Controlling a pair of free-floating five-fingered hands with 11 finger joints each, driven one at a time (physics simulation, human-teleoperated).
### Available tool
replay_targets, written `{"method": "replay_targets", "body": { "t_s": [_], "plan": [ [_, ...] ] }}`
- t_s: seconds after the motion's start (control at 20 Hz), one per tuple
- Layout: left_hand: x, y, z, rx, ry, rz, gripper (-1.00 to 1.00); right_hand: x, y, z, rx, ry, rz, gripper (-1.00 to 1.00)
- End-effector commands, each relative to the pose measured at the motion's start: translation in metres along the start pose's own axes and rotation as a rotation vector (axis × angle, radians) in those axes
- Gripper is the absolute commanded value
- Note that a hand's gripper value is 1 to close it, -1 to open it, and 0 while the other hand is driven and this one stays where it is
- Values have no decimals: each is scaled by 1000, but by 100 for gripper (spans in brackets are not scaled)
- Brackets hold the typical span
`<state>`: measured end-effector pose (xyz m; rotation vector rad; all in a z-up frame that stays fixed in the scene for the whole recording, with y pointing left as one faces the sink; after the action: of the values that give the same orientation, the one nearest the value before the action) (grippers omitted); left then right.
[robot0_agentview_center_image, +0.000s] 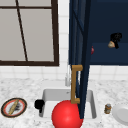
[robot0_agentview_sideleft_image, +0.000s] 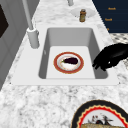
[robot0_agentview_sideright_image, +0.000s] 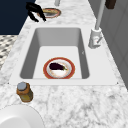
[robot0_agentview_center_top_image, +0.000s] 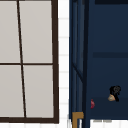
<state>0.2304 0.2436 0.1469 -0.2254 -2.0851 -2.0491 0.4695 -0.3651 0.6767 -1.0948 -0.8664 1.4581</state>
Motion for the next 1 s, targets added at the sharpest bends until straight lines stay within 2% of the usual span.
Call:
{"method": "replay_targets", "body": {
  "t_s": [0.0,0.95],
  "plan": [
    [0,0,0,0,0,0,0,-9,3,24,5,-59,-47,100],
    [0,0,0,0,0,0,0,-56,34,131,-12,-162,-105,100]
  ]
}}
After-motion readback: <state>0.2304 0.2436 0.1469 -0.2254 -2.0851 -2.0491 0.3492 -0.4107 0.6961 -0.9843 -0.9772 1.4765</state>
